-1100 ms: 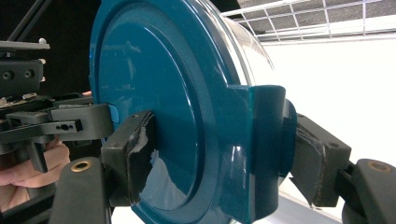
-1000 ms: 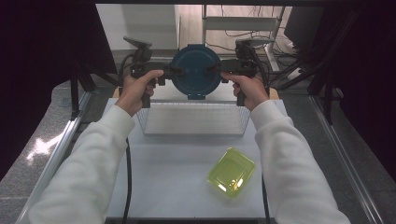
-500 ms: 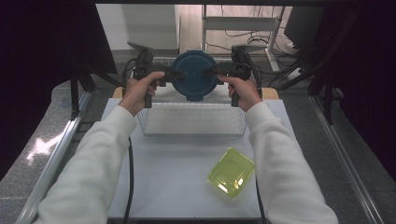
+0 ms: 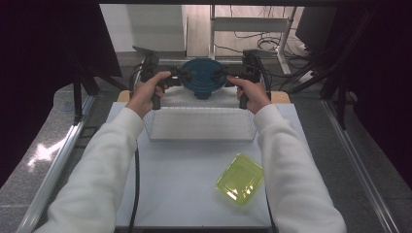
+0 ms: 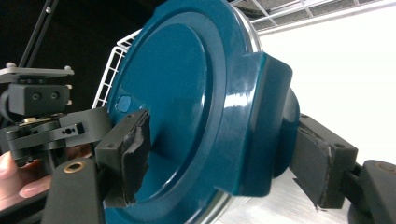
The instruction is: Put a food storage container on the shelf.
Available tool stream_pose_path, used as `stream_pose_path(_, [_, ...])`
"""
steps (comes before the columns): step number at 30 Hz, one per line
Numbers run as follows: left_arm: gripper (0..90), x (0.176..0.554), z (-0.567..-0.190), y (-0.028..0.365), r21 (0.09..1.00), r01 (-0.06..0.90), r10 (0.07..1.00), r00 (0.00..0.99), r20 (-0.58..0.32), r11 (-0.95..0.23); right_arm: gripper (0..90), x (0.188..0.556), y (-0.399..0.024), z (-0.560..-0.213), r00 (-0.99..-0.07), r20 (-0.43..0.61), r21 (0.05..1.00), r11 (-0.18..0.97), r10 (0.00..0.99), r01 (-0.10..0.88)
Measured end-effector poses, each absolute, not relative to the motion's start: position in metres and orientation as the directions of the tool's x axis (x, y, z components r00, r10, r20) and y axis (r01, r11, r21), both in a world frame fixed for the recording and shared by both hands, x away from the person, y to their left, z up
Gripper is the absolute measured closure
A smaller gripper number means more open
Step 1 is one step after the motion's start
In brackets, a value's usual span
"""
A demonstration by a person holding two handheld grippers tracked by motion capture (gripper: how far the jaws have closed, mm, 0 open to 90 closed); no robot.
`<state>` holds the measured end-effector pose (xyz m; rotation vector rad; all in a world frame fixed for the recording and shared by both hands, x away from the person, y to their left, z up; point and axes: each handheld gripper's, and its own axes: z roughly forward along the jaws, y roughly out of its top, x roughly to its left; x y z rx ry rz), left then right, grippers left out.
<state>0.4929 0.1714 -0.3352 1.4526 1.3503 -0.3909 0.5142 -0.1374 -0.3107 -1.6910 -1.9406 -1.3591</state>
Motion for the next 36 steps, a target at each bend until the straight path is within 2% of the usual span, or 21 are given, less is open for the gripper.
stream_pose_path(5, [34.0,0.495,-0.338,0.172,0.462,0.858,0.507,0.303,-0.807,0.222,26.2,0.516,-0.138,-0.313,-0.300,0.697,0.478,-0.111,0.651,0.871])
stream_pose_path(10, [31.4,0.492,-0.340,0.169,0.503,0.830,0.531,0.321,-0.784,0.241,25.2,0.513,-0.137,-0.315,-0.307,0.691,0.503,-0.130,0.655,0.854])
stream_pose_path(12, [24.5,0.489,-0.338,0.167,0.548,0.798,0.582,0.327,-0.744,0.252,20.2,0.509,-0.136,-0.314,-0.327,0.657,0.548,-0.133,0.680,0.826])
stream_pose_path(14, [18.5,0.485,-0.335,0.167,0.567,0.779,0.588,0.335,-0.736,0.267,12.8,0.505,-0.134,-0.311,-0.330,0.633,0.576,-0.141,0.700,0.805])
stream_pose_path(16, [16.4,0.483,-0.332,0.168,0.581,0.767,0.599,0.338,-0.726,0.271,10.3,0.503,-0.135,-0.310,-0.333,0.622,0.589,-0.143,0.709,0.796])
stream_pose_path(17, [15.6,0.479,-0.328,0.168,0.605,0.750,0.621,0.346,-0.704,0.267,7.0,0.497,-0.134,-0.304,-0.340,0.583,0.617,-0.130,0.738,0.777])
stream_pose_path(21, [16.5,0.470,-0.323,0.172,0.638,0.733,0.662,0.359,-0.659,0.238,6.9,0.486,-0.135,-0.296,-0.380,0.522,0.668,-0.089,0.763,0.738])
stream_pose_path(24, [17.4,0.455,-0.317,0.181,0.690,0.700,0.704,0.397,-0.589,0.182,6.8,0.470,-0.139,-0.288,-0.427,0.464,0.711,-0.038,0.776,0.703])
stream_pose_path(26, [18.6,0.451,-0.316,0.182,0.698,0.694,0.704,0.409,-0.581,0.173,8.6,0.462,-0.144,-0.285,-0.451,0.425,0.731,-0.004,0.785,0.682])
stream_pose_path(32, [20.9,0.404,-0.315,0.192,0.760,0.645,0.729,0.480,-0.487,0.083,12.1,0.430,-0.158,-0.286,-0.534,0.293,0.783,0.122,0.793,0.611])
stream_pose_path(36, [21.8,0.374,-0.322,0.194,0.775,0.631,0.742,0.505,-0.441,0.032,12.8,0.408,-0.170,-0.290,-0.569,0.264,0.800,0.152,0.779,0.580])
